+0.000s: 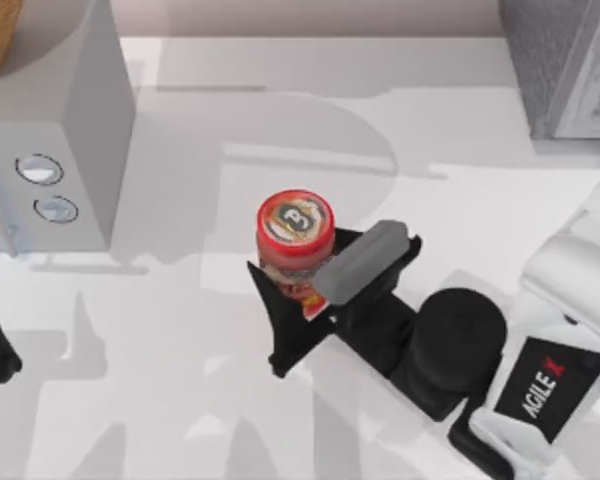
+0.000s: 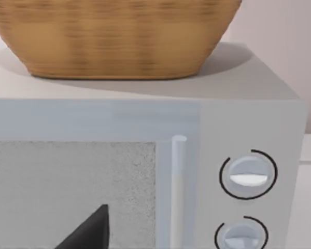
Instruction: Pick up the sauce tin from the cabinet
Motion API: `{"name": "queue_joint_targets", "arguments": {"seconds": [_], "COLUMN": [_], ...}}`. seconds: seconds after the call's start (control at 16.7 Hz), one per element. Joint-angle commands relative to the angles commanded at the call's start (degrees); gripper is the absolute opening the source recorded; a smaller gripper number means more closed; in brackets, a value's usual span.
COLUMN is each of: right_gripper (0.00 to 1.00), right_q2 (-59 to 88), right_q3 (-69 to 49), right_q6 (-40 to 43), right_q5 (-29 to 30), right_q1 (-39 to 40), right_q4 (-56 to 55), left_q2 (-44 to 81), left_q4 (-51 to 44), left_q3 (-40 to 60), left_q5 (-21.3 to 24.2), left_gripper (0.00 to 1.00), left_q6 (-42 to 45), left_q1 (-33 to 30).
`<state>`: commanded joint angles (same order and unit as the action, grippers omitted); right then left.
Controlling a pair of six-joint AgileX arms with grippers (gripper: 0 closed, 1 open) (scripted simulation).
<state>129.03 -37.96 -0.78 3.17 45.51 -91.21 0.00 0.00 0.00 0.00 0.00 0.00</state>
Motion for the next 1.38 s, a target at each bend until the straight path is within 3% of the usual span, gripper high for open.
{"name": "queue_joint_targets", "arguments": {"seconds": [0.24,1.02,1.38], "right_gripper": [0.00,0.98,1.00], "right_q2": [0.15,0.15,0.15], "right_q3": [-0.18,-0.18,-0.18], "right_q6": [0.01,0.01,0.01], "right_q5": [-0.01,-0.01,-0.01], "right_q1": [0.00,0.00,0.00], "right_q4": [0.05,0.05,0.05], "left_q2": [0.00,0.00,0.00], "left_q4": [0.00,0.00,0.00], "left_q3": [0.00,0.00,0.00], "left_q5": [0.00,0.00,0.00], "left_gripper": [1.00,1.00,1.00], "left_q6": [0.00,0.00,0.00], "left_q1": [0.00,0.00,0.00]}}
